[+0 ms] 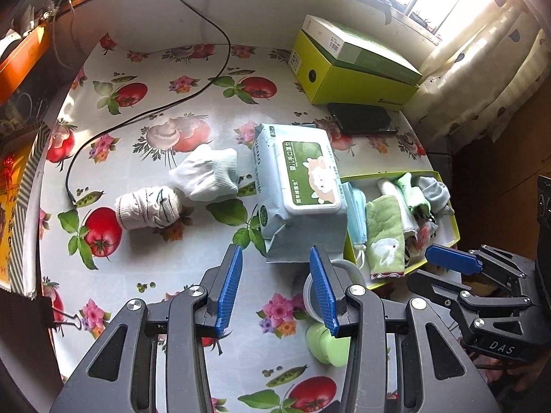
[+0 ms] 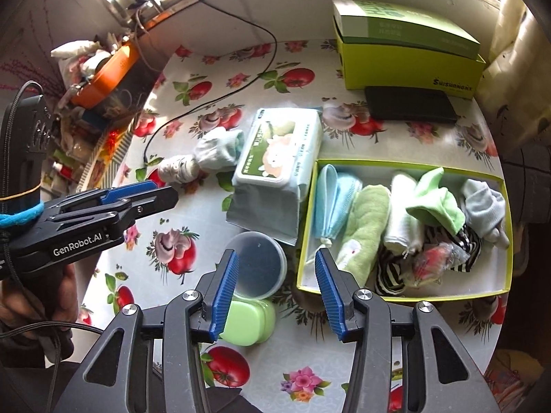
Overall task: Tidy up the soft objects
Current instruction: 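Move both grippers out of the box toward the sock and glove on the table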
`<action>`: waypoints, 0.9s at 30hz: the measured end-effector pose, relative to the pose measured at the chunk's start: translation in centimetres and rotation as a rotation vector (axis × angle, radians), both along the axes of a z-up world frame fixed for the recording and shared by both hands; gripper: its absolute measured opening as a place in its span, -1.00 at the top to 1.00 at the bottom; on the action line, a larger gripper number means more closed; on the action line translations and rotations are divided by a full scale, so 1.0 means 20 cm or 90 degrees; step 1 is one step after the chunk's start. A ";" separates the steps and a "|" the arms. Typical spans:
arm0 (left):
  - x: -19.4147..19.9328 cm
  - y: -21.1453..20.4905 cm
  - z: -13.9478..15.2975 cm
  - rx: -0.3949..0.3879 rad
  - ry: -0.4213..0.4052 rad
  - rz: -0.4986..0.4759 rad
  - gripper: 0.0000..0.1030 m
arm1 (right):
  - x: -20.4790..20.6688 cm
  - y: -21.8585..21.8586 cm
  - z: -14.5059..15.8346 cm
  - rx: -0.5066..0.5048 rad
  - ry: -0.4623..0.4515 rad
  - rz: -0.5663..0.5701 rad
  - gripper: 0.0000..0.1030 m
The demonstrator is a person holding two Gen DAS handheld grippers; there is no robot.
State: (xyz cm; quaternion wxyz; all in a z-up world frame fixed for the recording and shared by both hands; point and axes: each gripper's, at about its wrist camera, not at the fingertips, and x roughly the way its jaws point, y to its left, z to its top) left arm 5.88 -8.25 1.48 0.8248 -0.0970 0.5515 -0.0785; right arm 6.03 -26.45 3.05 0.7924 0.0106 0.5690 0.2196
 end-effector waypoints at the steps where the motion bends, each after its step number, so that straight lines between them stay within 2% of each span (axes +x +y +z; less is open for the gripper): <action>1: 0.00 0.01 0.00 -0.001 0.001 0.003 0.18 | 0.00 0.01 0.00 -0.001 0.001 0.004 0.11; 27: -0.05 0.40 -0.19 -0.002 0.054 0.114 0.18 | 0.01 0.32 -0.07 -0.008 0.021 0.086 0.01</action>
